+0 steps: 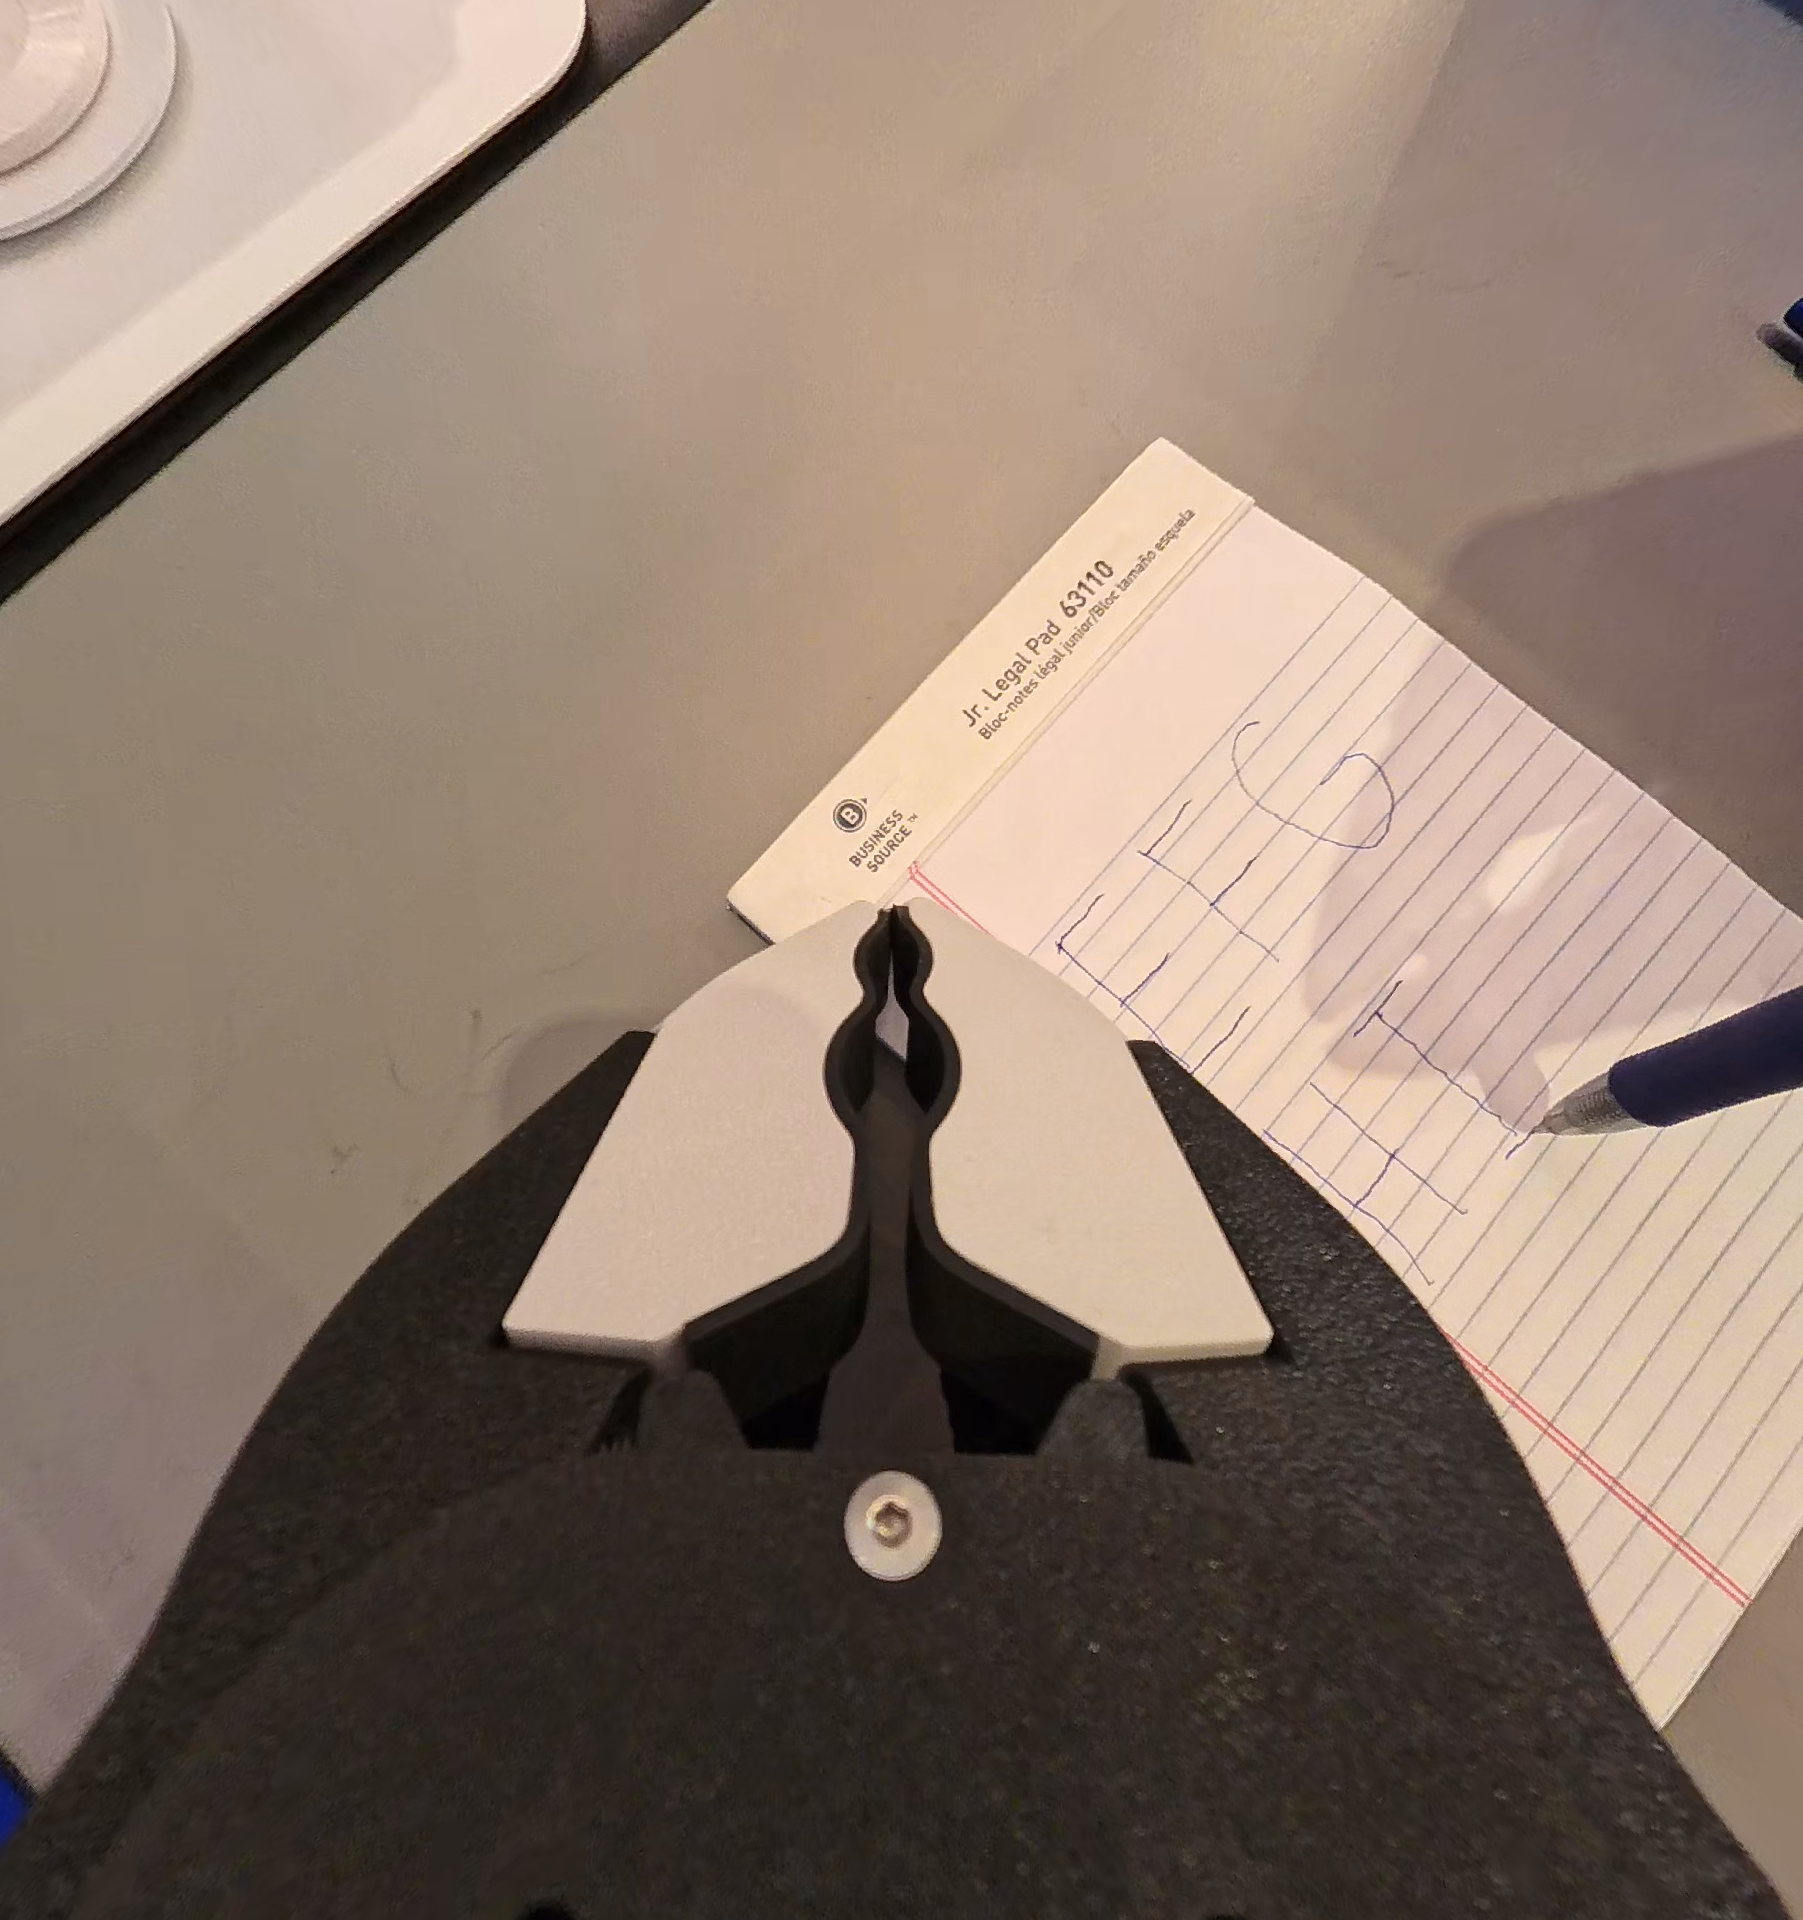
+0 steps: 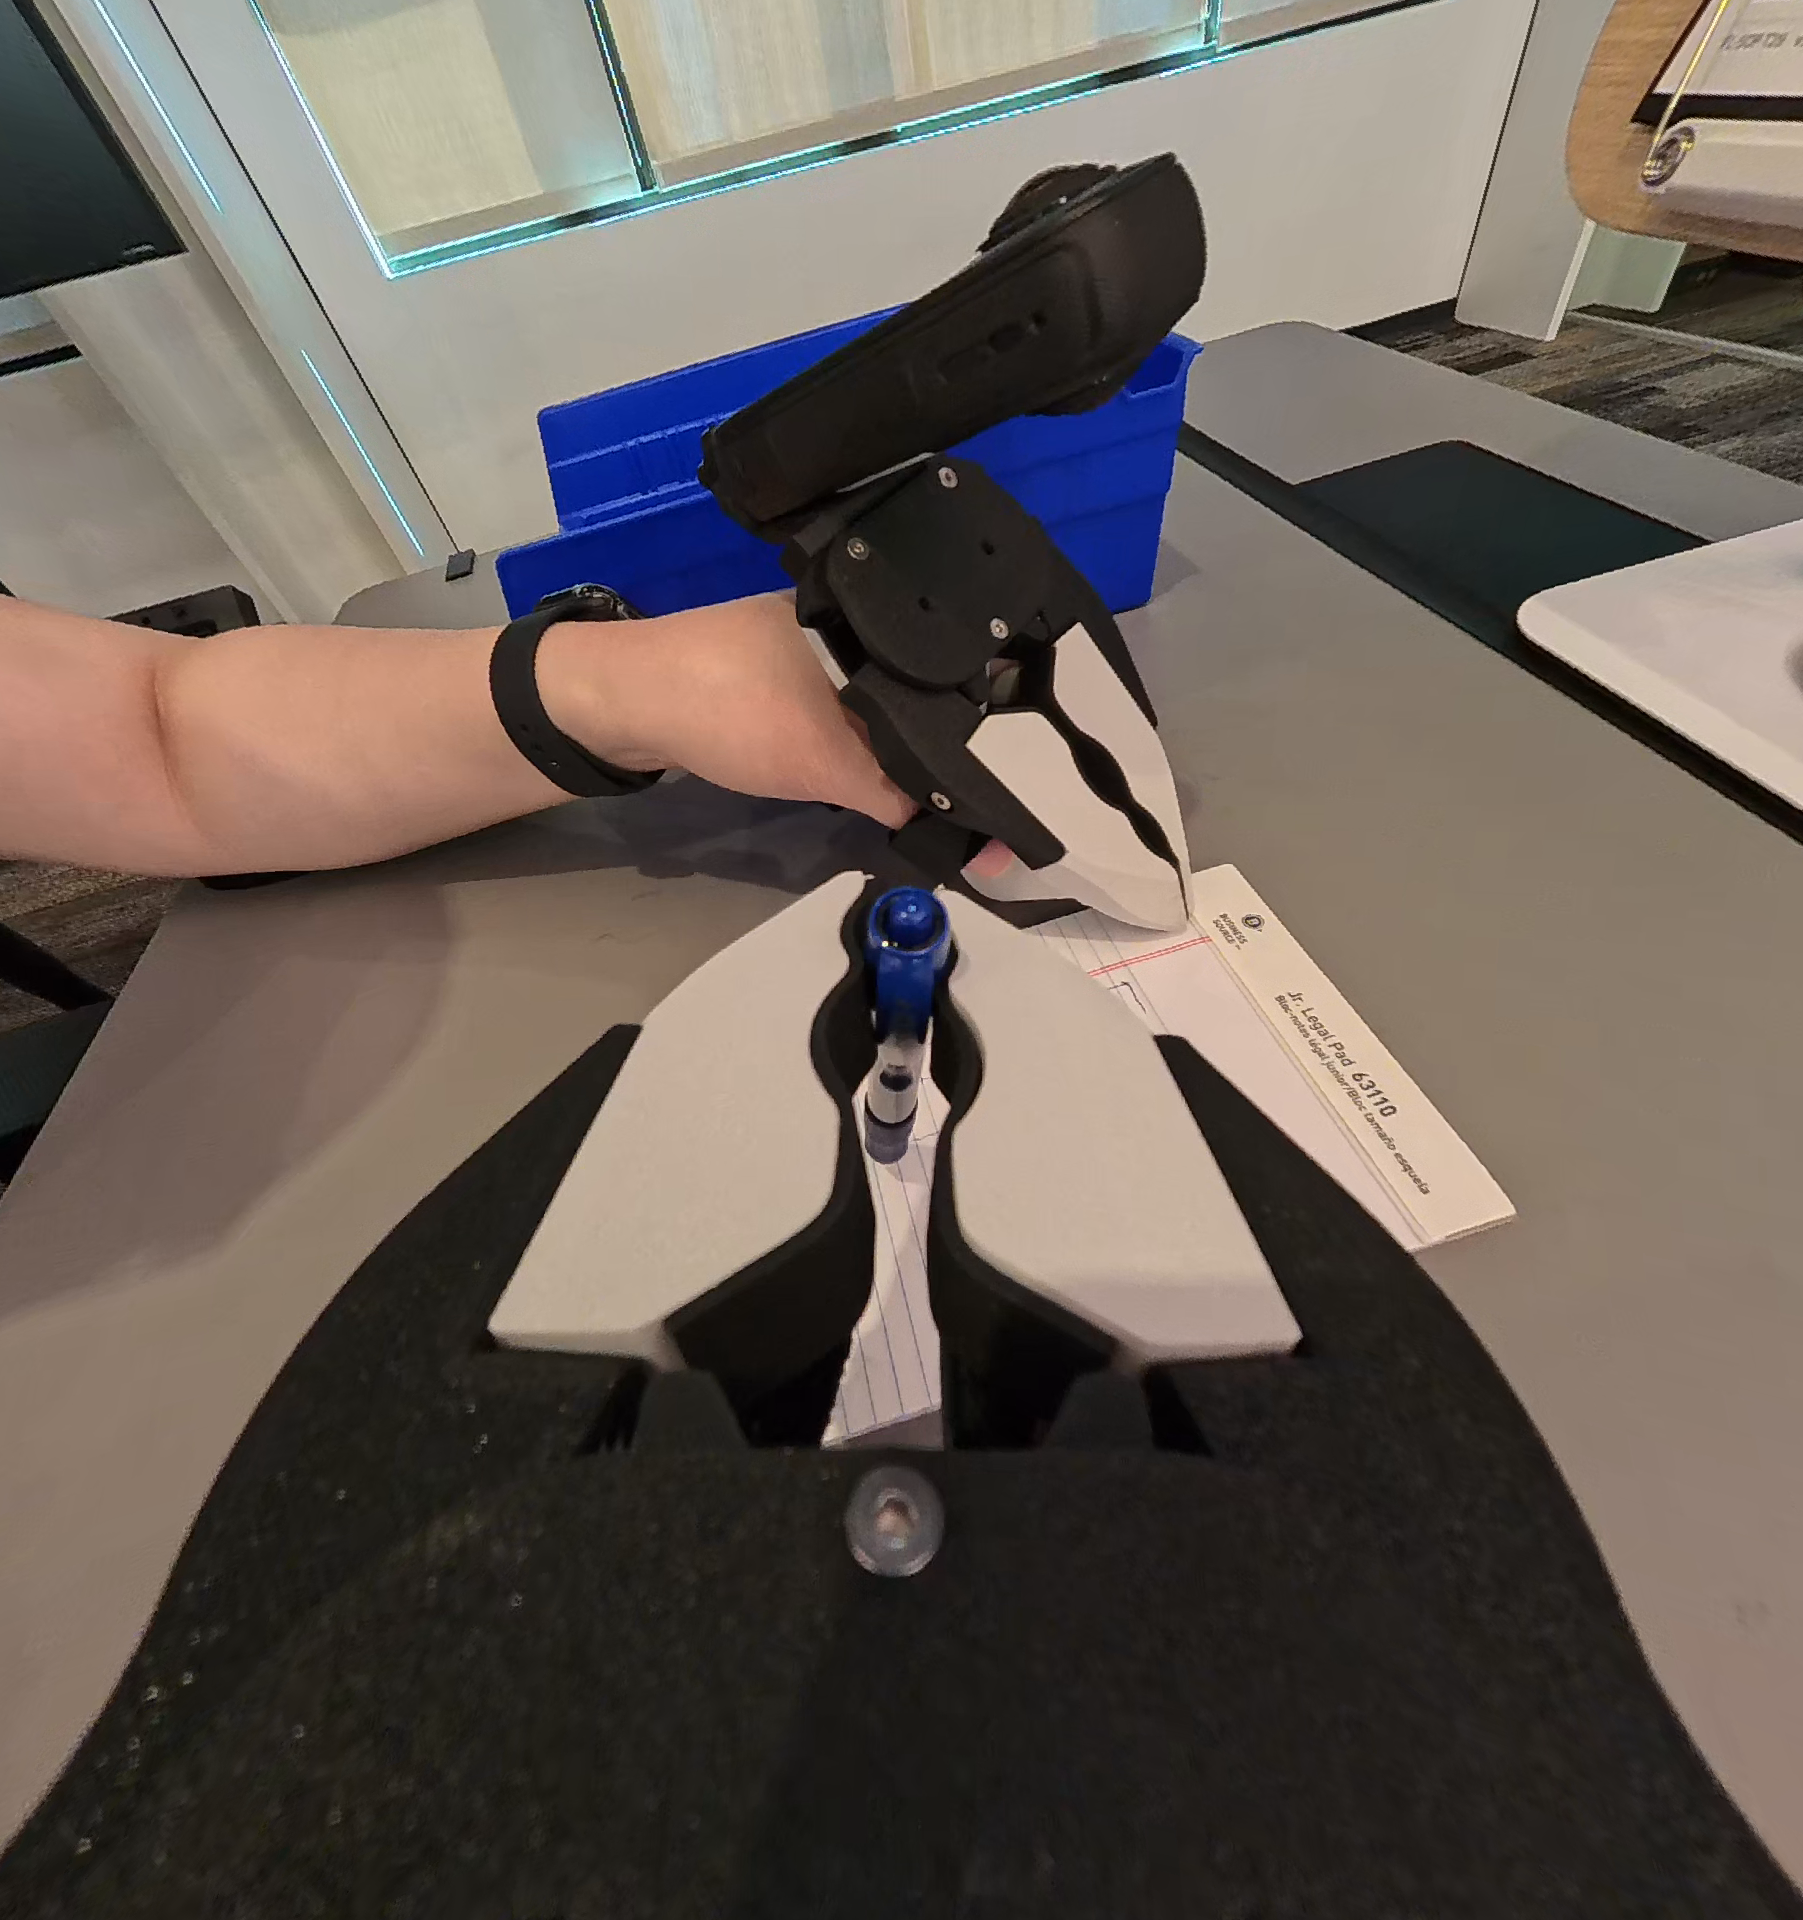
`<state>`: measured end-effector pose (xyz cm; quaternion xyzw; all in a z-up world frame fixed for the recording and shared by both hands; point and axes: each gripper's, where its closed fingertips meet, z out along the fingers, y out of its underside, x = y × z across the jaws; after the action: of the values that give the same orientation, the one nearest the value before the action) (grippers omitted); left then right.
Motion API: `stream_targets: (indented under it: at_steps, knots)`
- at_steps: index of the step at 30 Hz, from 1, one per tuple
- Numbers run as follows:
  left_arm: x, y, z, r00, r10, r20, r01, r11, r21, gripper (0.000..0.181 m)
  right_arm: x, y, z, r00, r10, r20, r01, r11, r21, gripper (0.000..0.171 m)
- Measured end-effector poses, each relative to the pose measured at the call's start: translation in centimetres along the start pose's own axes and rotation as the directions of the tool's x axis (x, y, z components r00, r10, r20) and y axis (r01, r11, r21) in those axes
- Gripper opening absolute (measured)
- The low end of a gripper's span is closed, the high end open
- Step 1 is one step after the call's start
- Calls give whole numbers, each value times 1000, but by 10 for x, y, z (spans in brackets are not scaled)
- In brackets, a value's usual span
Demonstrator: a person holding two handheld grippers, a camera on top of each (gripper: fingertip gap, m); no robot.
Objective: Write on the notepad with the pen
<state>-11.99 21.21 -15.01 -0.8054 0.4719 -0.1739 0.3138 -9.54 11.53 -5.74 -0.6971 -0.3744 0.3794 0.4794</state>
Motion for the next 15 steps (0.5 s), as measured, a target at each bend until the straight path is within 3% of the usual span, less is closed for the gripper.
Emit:
stream_targets:
  at_steps: [15]
  knots:
    - [0,0,0,1000,1,1,-1,1000,0,0,1,1,-1,1000,4,1,-4,1000,-4,5]
